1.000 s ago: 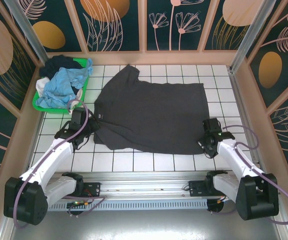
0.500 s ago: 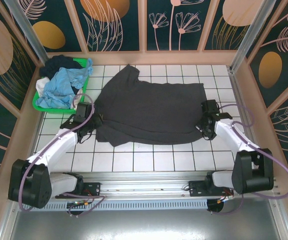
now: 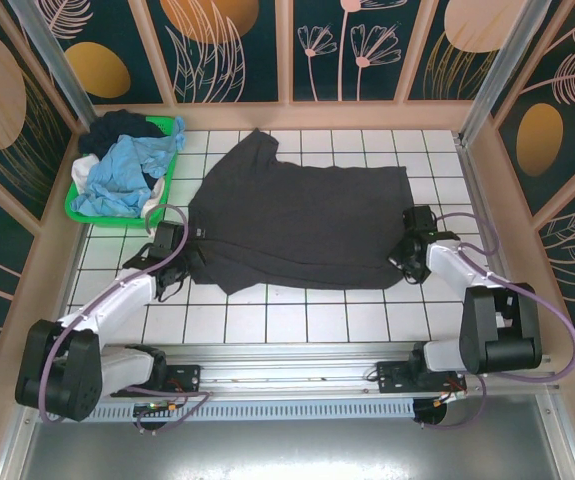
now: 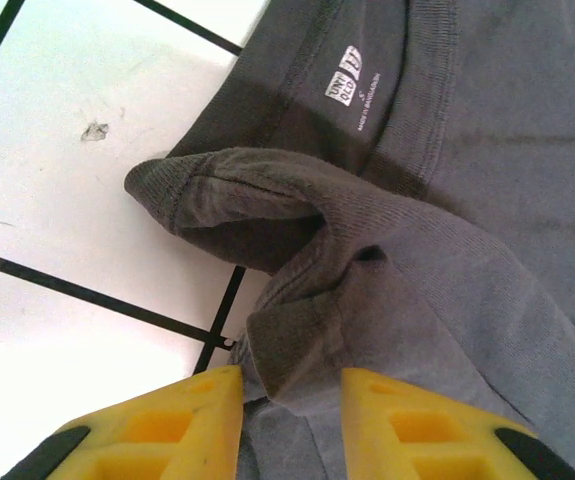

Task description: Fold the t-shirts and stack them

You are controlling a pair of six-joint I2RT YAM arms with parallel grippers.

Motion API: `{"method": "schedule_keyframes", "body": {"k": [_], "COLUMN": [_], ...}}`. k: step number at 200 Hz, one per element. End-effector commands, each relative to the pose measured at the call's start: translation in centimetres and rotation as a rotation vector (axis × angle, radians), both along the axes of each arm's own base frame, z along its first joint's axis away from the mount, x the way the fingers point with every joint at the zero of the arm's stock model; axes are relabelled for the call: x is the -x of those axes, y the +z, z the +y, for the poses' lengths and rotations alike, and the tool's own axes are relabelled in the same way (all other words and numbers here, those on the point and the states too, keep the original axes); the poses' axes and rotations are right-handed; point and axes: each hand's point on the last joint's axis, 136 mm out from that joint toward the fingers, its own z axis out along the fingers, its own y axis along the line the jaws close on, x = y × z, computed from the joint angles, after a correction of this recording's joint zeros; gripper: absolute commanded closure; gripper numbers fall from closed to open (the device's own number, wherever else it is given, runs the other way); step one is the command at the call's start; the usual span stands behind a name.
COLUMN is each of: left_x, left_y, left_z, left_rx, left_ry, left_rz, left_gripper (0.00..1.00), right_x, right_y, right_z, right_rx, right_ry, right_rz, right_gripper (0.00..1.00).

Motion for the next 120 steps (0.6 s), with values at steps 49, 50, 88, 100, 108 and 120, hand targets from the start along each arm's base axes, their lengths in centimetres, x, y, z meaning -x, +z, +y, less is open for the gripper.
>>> {"method": "schedule_keyframes", "body": {"k": [49,50,88,100,108,120], "left_x": [-2.3,-2.3,-2.1,-1.8,-1.5,-1.1], "left_y": [1.1,1.1,3.0,3.5,3.9,4.2], "left_z": [0.5,0.5,0.7,0.8,0.9,0.8], "left_rx": [-0.052,-0.052,-0.052,-0.048,-0.043,-0.032], "left_ry": [0.031,0.031,0.033,0.034,0.037,0.035], "left_rz": [-0.033,-0.034,-0.067,-0.077,-0.083,-0.094], "left_gripper": [0.90,0.90,1.00,1.00,1.00,1.00], "right_x": [0.8,0.7,0.9,0.9,0.9,0.9], "right_y": [-0.9,-0.9,-0.1,0.1,0.3,0.5], "right_z": [-0.3,-0.3,-0.7,-0.7,-0.7,-0.7], "right_rx": [-0.009,-0.009,0.004,0.003,0.005,0.005], "right_ry": [0.016,0.015,0.013,0.014,0.015,0.017], "right_rz": [0.008,0.006,-0.003,-0.008,-0.011,-0.018], "right_gripper": [1.00,1.00,1.00,1.00,1.00,1.00]}}
